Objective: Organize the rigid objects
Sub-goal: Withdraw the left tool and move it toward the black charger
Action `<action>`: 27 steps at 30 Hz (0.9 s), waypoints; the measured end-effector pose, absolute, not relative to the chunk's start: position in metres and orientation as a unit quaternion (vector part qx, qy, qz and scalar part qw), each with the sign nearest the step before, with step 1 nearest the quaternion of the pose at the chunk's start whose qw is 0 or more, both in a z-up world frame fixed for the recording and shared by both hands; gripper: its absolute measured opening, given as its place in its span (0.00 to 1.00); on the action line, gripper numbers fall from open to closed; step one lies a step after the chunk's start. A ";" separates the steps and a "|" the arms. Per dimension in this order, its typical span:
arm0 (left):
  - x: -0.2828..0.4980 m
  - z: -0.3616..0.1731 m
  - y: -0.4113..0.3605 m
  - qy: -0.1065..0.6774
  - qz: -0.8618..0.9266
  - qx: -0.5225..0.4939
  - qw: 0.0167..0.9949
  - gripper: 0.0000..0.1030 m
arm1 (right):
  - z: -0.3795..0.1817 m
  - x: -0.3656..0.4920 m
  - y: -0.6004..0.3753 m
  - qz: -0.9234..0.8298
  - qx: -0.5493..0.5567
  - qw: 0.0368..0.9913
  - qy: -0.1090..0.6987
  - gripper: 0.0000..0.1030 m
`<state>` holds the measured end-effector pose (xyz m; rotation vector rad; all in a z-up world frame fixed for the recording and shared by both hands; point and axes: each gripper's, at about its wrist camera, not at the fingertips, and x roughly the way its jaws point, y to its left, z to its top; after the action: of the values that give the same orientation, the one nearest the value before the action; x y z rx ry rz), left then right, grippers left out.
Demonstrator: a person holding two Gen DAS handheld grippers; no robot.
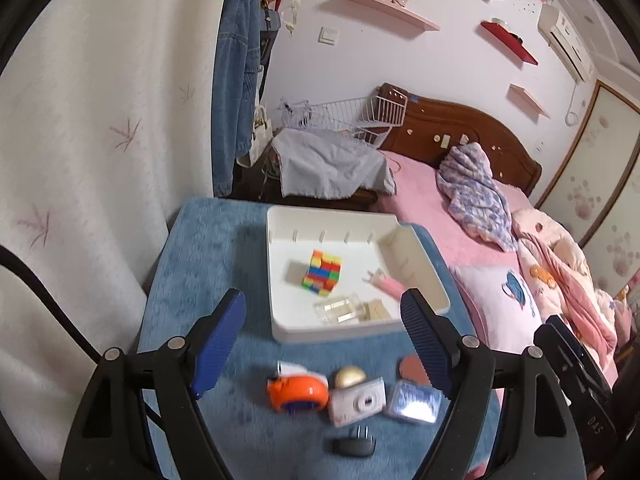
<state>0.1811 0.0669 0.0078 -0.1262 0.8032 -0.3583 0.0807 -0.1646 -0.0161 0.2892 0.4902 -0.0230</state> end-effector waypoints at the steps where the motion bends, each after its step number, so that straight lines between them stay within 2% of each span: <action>1: 0.176 0.006 0.068 0.391 -0.177 -0.061 0.901 0.80 | -0.016 0.075 -0.163 -0.013 0.142 0.960 0.242 0.80; 11: 0.135 -0.018 0.064 0.426 -0.180 -0.065 0.884 0.80 | -0.032 0.030 -0.151 -0.007 0.086 0.962 0.259 0.80; 27: 0.108 -0.089 0.022 0.516 -0.075 -0.082 0.850 0.80 | -0.070 0.027 -0.159 0.151 -0.068 0.935 0.315 0.80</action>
<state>0.1080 0.0216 -0.0894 -0.1719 1.0864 -0.1589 0.0271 -0.1591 -0.0698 -0.1383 0.6441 0.3078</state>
